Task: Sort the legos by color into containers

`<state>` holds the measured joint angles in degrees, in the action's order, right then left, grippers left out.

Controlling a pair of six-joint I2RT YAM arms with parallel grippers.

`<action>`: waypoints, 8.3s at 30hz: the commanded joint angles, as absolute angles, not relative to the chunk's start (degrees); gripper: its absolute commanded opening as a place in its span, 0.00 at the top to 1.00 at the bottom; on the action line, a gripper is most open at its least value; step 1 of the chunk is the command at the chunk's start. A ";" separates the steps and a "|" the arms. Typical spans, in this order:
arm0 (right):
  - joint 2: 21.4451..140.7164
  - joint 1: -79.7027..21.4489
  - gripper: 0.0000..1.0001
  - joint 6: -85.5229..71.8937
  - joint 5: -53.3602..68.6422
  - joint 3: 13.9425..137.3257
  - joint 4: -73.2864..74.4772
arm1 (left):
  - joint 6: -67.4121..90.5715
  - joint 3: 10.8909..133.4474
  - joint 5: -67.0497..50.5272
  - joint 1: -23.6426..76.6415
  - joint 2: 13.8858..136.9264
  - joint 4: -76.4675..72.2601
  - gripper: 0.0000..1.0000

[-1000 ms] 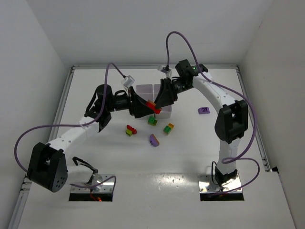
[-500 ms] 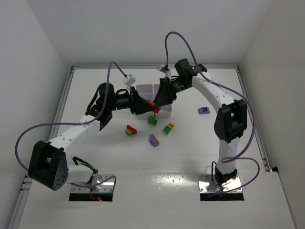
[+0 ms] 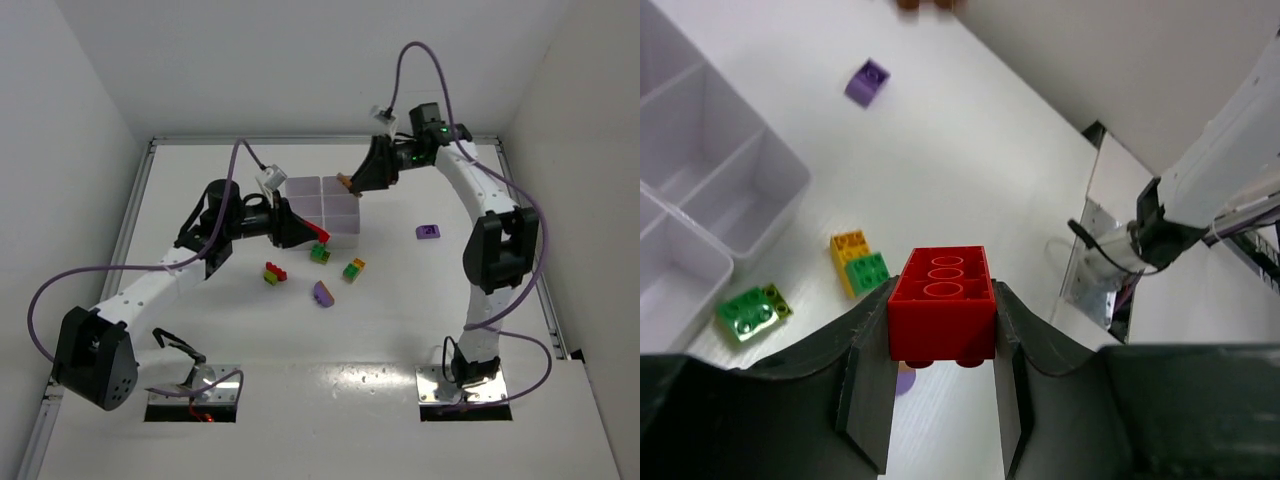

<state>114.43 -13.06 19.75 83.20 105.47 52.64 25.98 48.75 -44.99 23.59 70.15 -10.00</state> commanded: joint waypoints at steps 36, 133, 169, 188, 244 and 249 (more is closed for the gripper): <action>124.36 -0.18 1.00 1.49 13.10 98.77 21.62 | 11.34 81.47 0.09 6.86 102.12 28.12 0.83; 97.73 2.02 0.37 7.38 31.03 77.26 27.86 | 9.41 48.35 -3.33 28.39 87.89 19.25 0.33; 92.12 -10.45 0.36 28.52 69.08 82.35 32.52 | 13.19 55.44 -81.56 15.22 75.74 11.43 0.90; 92.02 -26.45 0.29 55.90 63.73 81.66 37.62 | 2.02 67.50 -92.90 14.94 87.71 30.32 0.91; 95.97 -30.15 1.00 49.42 49.94 83.32 15.60 | 2.72 53.52 -78.78 8.10 72.61 31.28 0.95; 104.56 -31.38 1.00 21.93 41.34 89.53 -0.84 | 2.89 54.58 -43.62 3.16 59.20 34.37 0.99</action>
